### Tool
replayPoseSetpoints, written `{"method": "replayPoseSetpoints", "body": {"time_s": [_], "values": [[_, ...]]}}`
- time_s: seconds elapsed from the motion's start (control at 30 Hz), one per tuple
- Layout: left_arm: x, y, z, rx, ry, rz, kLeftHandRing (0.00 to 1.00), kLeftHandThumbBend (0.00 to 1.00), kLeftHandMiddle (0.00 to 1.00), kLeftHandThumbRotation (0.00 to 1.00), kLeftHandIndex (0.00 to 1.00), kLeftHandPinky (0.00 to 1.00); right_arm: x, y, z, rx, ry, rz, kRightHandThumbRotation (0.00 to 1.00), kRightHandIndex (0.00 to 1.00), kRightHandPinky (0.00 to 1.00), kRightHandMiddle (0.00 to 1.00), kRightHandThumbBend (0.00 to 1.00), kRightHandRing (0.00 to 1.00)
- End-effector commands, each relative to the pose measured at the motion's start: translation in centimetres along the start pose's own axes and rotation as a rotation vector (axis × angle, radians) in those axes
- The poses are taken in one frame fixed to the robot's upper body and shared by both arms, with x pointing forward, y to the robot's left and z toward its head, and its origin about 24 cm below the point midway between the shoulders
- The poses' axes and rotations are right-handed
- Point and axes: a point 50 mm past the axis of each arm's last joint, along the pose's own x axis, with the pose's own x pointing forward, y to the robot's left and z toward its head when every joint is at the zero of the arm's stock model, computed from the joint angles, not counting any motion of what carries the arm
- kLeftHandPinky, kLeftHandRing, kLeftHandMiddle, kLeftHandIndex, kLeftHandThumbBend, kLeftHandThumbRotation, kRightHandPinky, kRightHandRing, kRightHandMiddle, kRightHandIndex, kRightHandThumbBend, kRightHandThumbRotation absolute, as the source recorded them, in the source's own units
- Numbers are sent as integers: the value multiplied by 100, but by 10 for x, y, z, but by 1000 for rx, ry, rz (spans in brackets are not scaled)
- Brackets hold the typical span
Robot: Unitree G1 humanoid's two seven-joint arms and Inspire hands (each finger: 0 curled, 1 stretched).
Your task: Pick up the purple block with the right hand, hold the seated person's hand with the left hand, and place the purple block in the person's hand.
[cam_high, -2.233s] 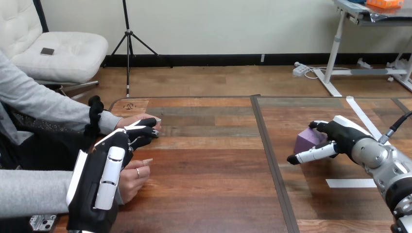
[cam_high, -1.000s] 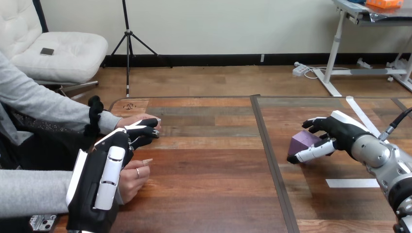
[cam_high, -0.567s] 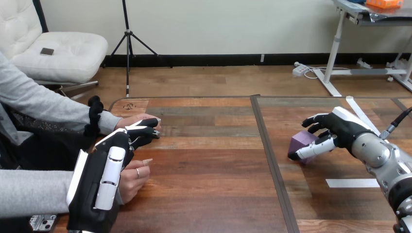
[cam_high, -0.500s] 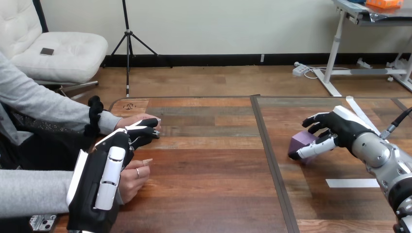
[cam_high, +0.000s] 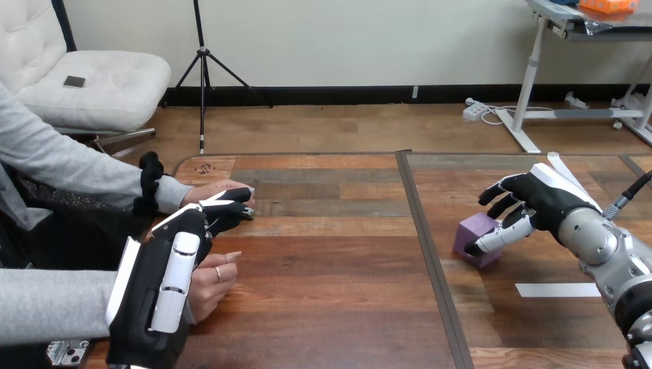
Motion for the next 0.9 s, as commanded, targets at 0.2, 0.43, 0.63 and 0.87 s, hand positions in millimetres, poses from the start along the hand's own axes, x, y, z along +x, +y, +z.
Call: {"method": "replayPoseSetpoints", "body": {"time_s": [0.2,0.43,0.63,0.87], "values": [[13,3,10,15,-72,8,83,45,77,100,58,80,2,-10,12,-9,-38,-67,5,70,55,67,100,62],[13,3,11,19,-76,4,83,47,77,100,58,79,2,-8,12,-16,-17,-60,5,69,55,66,100,61],[13,4,11,12,-68,1,83,49,77,100,58,79,3,-5,13,-30,-17,-66,6,68,54,66,100,61],[13,4,12,5,-68,2,84,49,78,100,58,79,3,-2,12,-39,-6,-59,7,68,55,67,100,61]]}}
